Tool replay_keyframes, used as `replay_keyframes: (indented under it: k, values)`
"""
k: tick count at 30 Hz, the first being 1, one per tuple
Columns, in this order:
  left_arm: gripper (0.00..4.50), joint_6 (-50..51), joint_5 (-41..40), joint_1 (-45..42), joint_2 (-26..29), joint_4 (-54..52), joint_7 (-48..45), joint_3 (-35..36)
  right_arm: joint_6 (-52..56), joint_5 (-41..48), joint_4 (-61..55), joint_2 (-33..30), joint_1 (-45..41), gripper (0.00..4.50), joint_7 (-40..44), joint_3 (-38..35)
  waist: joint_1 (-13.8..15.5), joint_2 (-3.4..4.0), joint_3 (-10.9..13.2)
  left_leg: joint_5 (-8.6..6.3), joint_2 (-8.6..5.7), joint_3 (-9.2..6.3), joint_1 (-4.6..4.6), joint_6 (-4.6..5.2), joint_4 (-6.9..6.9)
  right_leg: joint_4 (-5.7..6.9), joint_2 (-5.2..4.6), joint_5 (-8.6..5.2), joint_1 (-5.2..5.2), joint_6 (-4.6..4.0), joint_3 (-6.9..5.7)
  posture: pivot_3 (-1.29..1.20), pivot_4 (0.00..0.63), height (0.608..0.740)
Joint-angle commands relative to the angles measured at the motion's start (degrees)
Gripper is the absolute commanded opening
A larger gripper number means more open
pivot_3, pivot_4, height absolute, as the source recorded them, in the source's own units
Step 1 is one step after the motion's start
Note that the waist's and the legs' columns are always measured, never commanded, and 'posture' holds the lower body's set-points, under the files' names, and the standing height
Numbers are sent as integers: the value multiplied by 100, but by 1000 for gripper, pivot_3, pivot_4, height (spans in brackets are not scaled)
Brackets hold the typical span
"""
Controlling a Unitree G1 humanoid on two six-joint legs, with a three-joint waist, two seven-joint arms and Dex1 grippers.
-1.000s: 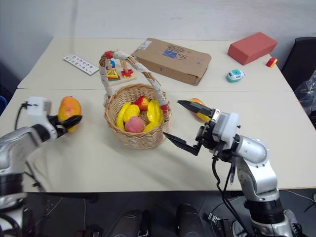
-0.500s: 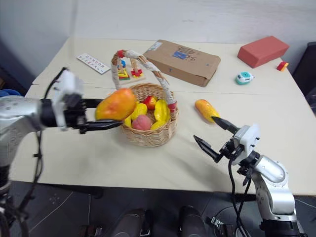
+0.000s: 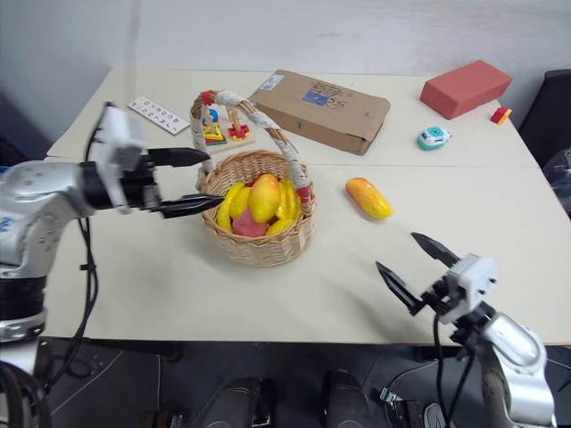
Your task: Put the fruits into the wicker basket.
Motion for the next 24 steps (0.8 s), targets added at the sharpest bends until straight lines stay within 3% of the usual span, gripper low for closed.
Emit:
replay_keyframes:
  k: [1, 4, 8, 11, 15, 19, 22, 24]
  values:
    - [4461, -581, -74, 370, 344, 74, -575, 619, -296, 151, 149, -56, 412, 4500, 237, -487, 5, 2, 2, 0, 1, 0, 2, -1, -1, 0, 1, 0, 0, -1, 0, 0, 150, 740]
    - [4461, -899, -268, 726, 398, 79, -836, 1101, -683, -20, 859, -62, 537, 4500, 327, -759, 7, 1, 1, 0, -1, 3, 9, 0, 1, -10, -3, -1, 4, -1, 4, 0, 150, 740]
    - [4461, -491, -587, 1089, 811, 114, -1107, 1662, -1190, -166, 1914, -226, 318, 4500, 443, -1024, -2, 2, 2, -4, -1, 1, 14, 2, 1, -12, -12, 1, 8, 1, 7, 0, 150, 740]
    - [4461, -243, -696, 1064, 1209, 446, -1256, 1918, -1134, -41, 2447, -520, -367, 4500, 589, -1003, -23, 12, 7, -6, 0, 0, 15, -2, -1, -8, -11, 0, 4, 0, 7, 0, 150, 740]
    - [4461, -258, -523, 839, 1735, 1034, -1638, 1741, 116, 56, 2372, -1125, -1402, 4500, 852, -391, -146, 36, 20, -2, 0, 6, 18, -1, 2, 5, -11, 0, 1, -1, 11, 0, 150, 740]
    - [4461, -364, -334, 389, 2071, 1785, -1972, 1397, 1876, -699, 2475, -2025, -3150, 4500, 659, 771, -171, 47, 27, -2, 12, 9, 15, -11, 1, 12, -1, -6, -11, -12, 5, 0, 150, 740]
    - [4461, -542, -260, 393, 1926, 2080, -2000, 1354, 3104, -1024, 2994, -2072, -4802, 4500, 1013, 1747, -154, 53, 30, 1, 15, 18, 6, -11, 5, 24, 0, -9, -29, -17, 6, 0, 150, 740]
    - [4461, -659, -240, 489, 1787, 2103, -1981, 1363, 3381, -1288, 3363, -1925, -5607, 4500, 1388, 2308, -158, 53, 30, 2, 15, 23, -14, -9, 7, 25, 0, -10, -44, -19, 4, 0, 150, 740]
